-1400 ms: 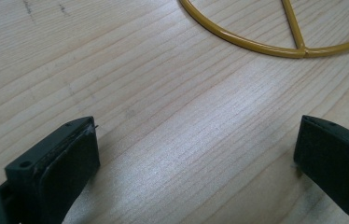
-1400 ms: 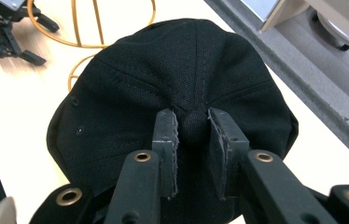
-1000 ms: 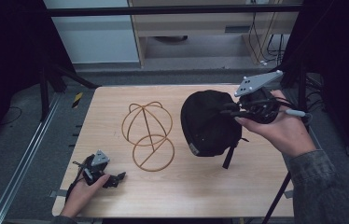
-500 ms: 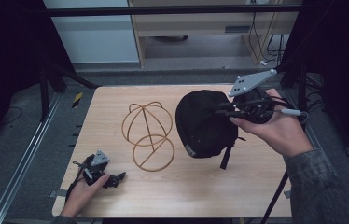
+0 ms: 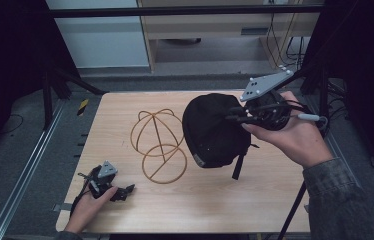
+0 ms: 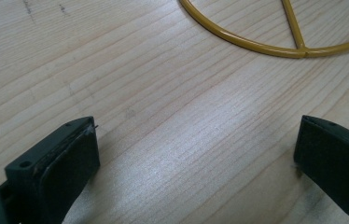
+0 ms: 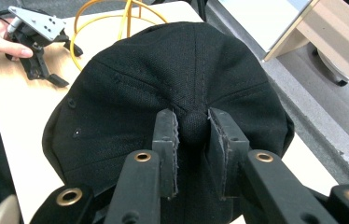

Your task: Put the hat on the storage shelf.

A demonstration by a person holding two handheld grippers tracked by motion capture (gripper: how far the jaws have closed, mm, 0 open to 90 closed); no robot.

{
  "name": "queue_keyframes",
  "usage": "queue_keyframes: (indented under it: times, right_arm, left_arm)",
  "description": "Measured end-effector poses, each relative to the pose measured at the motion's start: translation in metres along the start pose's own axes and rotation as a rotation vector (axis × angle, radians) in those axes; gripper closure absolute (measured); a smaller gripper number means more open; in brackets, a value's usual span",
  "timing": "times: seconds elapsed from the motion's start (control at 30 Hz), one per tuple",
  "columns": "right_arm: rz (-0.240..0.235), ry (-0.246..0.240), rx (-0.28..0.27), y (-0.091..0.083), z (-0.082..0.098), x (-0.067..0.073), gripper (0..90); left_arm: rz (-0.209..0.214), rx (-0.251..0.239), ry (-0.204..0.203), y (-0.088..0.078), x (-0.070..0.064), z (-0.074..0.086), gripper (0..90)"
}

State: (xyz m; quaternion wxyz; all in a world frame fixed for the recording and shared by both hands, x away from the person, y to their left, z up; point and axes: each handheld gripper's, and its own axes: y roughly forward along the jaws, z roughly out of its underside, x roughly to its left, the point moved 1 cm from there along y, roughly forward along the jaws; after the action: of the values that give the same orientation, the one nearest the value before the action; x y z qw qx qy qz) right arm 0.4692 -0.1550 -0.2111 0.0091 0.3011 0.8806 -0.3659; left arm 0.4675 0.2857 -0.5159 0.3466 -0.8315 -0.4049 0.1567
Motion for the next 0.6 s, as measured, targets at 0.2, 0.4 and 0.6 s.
queue_keyframes:
  times: [0.2, 0.4, 0.6]
  right_arm:
    - [-0.005, -0.007, -0.004, 0.001, -0.005, 0.002, 73.8]
    - [-0.005, -0.012, -0.009, 0.002, -0.009, 0.003, 73.8]
    - [-0.008, -0.023, -0.017, 0.004, -0.017, 0.005, 73.8]
  left_arm:
    - [0.000, 0.001, 0.000, 0.000, 0.000, 0.000, 0.0]
    - [0.000, 0.000, 0.000, 0.000, 0.000, 0.000, 0.0]
    - [0.000, 0.001, 0.001, 0.000, 0.000, 0.000, 0.0]
